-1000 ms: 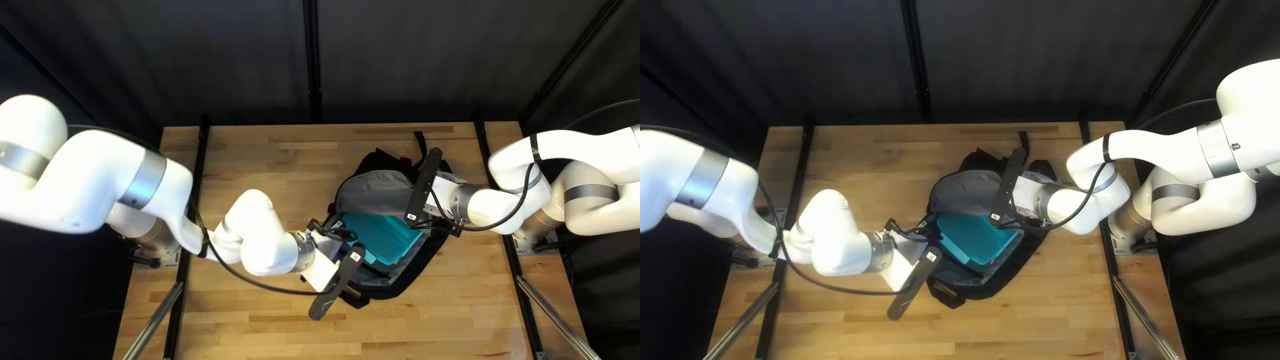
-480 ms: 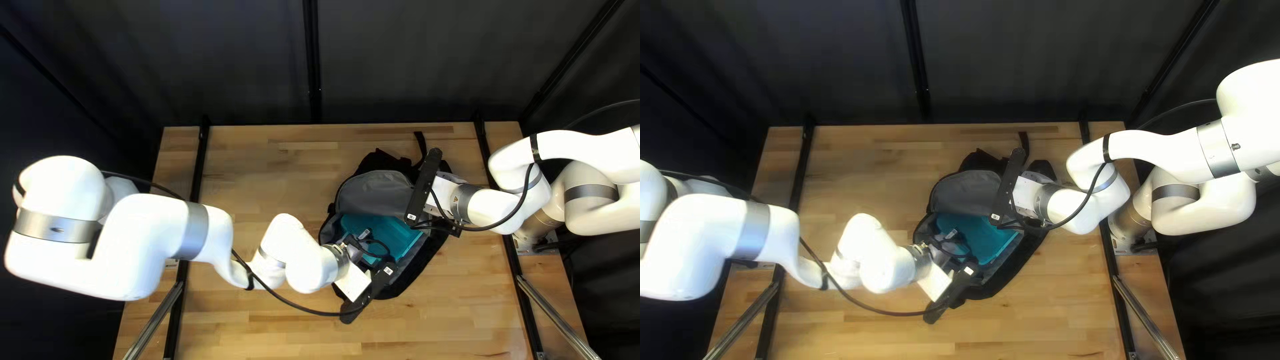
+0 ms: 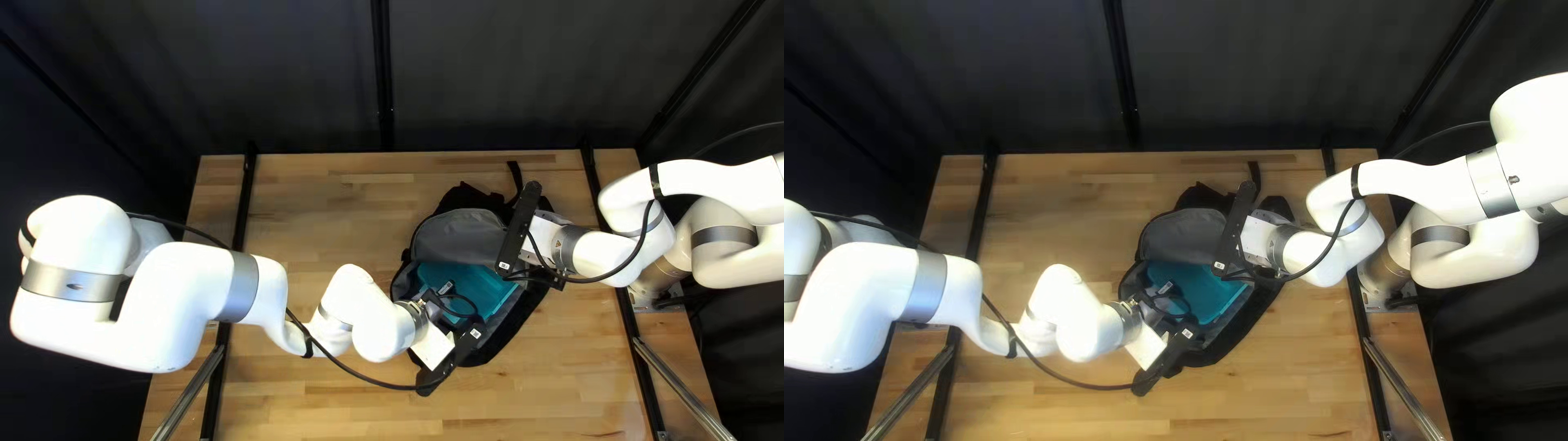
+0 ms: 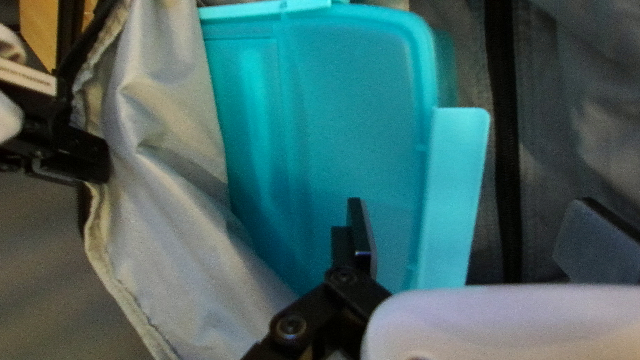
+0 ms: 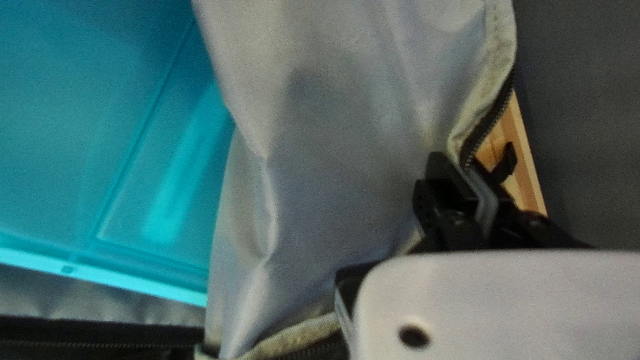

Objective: Remove a lunch box from a kids backpack

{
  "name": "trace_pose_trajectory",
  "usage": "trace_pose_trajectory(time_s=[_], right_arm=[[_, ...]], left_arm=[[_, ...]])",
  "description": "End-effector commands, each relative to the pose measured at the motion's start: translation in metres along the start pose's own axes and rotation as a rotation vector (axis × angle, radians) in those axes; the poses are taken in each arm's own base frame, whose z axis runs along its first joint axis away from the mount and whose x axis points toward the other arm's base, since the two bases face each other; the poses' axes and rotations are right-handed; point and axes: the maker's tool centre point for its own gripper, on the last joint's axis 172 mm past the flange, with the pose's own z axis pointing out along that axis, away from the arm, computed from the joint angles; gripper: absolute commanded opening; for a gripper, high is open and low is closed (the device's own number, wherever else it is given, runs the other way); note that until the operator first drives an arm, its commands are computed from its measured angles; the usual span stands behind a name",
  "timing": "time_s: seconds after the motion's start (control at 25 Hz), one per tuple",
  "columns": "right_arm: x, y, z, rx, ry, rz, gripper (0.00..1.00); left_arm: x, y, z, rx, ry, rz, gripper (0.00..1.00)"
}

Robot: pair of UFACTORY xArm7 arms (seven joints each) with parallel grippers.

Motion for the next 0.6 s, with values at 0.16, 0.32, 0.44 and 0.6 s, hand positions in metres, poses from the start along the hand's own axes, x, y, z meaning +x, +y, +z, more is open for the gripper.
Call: trace_pose_trajectory(time_s=[0.16, 0.32, 0.44, 0.6], right_arm=[[0.000, 0.000, 0.000, 0.000, 0.000, 0.000, 0.00], [0.000, 0.000, 0.000, 0.000, 0.000, 0.000, 0.00], [0.000, 0.000, 0.000, 0.000, 0.000, 0.000, 0.00], [0.000, 0.000, 0.000, 0.000, 0.000, 0.000, 0.00]], left_arm=[[-0.003, -0.011, 0.006, 0.048, -0.052, 0.059, 1.00], [-0.007, -0.018, 0.001, 0.060, -0.070, 0.075, 1.00], [-0.011, -0.022, -0.002, 0.065, -0.080, 0.080, 1.00], [-0.012, -0.024, -0.009, 0.075, -0.088, 0.086, 1.00]])
